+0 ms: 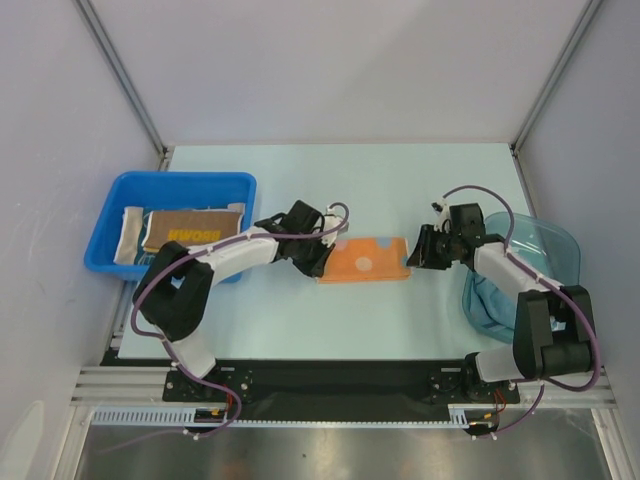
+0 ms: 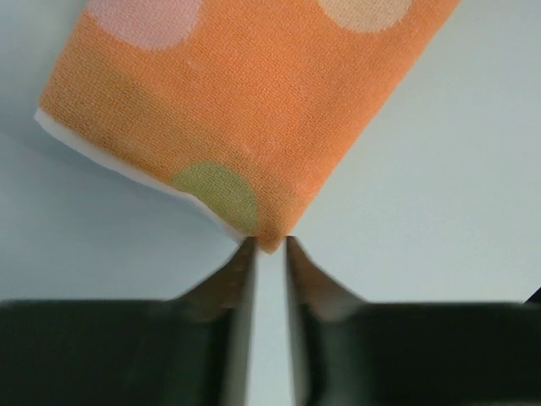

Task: Fold and stack the towels
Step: Fold the towel

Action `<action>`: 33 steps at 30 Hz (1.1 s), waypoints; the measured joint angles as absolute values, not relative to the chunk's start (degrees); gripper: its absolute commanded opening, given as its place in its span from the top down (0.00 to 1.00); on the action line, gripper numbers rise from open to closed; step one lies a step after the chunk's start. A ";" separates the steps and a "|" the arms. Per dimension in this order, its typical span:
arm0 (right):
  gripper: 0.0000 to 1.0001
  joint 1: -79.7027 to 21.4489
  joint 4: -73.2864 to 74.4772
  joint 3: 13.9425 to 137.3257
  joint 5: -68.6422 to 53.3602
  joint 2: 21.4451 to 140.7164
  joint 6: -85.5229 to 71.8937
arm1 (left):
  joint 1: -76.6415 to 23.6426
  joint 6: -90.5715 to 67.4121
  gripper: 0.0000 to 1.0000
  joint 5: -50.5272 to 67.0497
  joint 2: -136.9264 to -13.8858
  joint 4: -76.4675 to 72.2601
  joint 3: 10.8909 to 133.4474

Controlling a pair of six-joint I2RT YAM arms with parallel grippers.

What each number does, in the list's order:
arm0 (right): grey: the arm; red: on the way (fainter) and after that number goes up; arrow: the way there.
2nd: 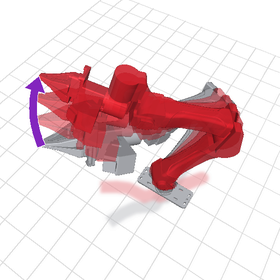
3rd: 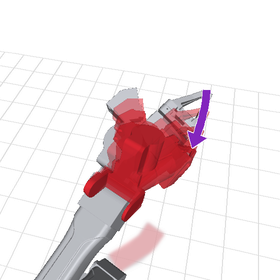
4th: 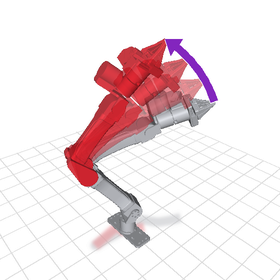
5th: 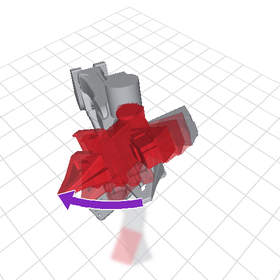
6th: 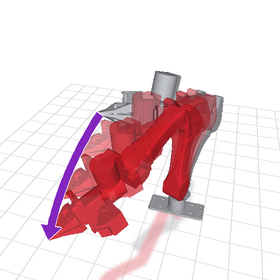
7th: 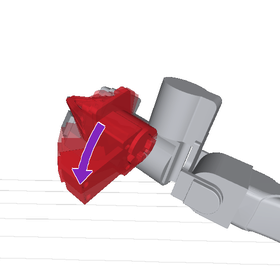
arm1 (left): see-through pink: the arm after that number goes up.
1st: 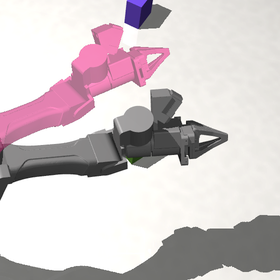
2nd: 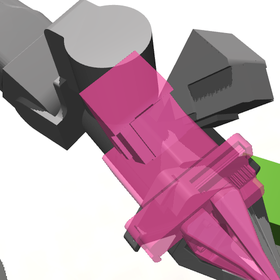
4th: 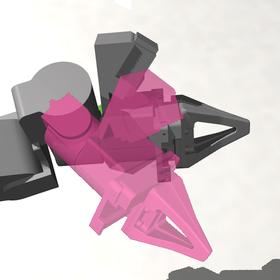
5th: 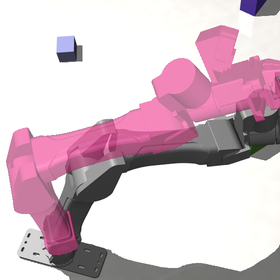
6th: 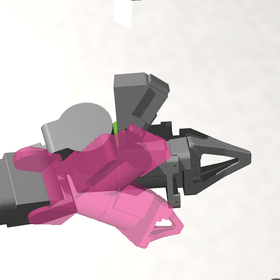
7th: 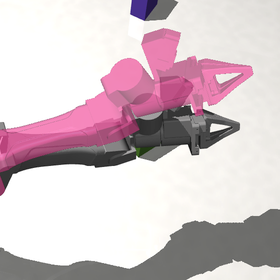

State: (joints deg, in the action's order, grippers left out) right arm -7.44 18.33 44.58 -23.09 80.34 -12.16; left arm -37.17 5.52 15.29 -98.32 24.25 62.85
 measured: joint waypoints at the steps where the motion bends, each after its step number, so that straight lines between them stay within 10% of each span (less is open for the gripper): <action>1: 0.62 -7.53 20.08 45.71 -22.85 80.25 -12.93 | -37.41 5.56 0.66 14.94 -98.21 24.82 63.00; 23: 0.77 -13.63 16.71 44.05 -13.63 87.33 -22.70 | -37.82 -13.21 0.63 13.72 -96.77 11.60 53.74; 33: 0.72 -14.20 15.92 43.20 -12.75 84.27 -22.90 | -36.56 -20.14 0.42 10.02 -92.40 14.74 54.17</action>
State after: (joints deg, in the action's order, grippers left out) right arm -14.20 15.92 43.20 -12.75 84.27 -22.90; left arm -36.56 -20.14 10.02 -92.40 14.74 54.17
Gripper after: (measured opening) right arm 0.255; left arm 0.563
